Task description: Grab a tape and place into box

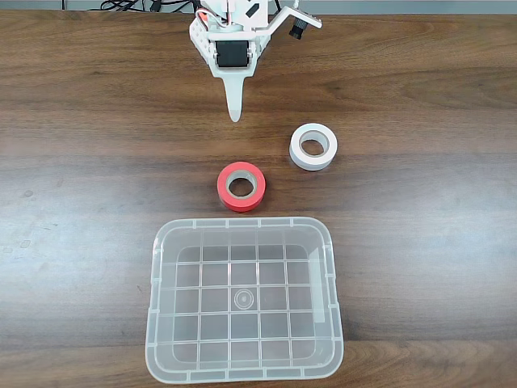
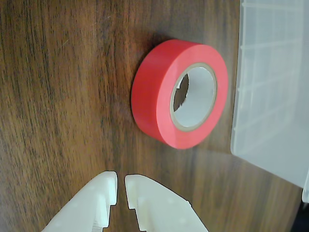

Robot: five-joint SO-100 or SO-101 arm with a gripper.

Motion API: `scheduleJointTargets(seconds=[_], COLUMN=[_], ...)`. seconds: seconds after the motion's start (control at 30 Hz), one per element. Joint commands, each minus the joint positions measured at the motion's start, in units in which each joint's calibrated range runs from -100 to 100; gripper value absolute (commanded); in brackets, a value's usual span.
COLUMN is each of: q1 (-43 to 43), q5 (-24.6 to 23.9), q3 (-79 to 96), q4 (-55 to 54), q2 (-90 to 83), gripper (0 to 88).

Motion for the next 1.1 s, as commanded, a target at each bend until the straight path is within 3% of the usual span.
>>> scheduleJointTargets(seconds=[0.0, 0.2, 0.53, 0.77, 1.07], q1=[-0.5, -0.4, -0.3, -0.4, 0.1], q5=[-0.5, -0.5, 0.2, 4.6, 5.4], q3=[-6.7, -14.3, -37.2, -53.2, -57.1], q4=[1.1, 0.7, 0.4, 0.3, -3.3], q2=[0.3, 10.4, 43.0, 61.1, 79.7], gripper=[1.3, 1.3, 1.3, 1.4, 1.7])
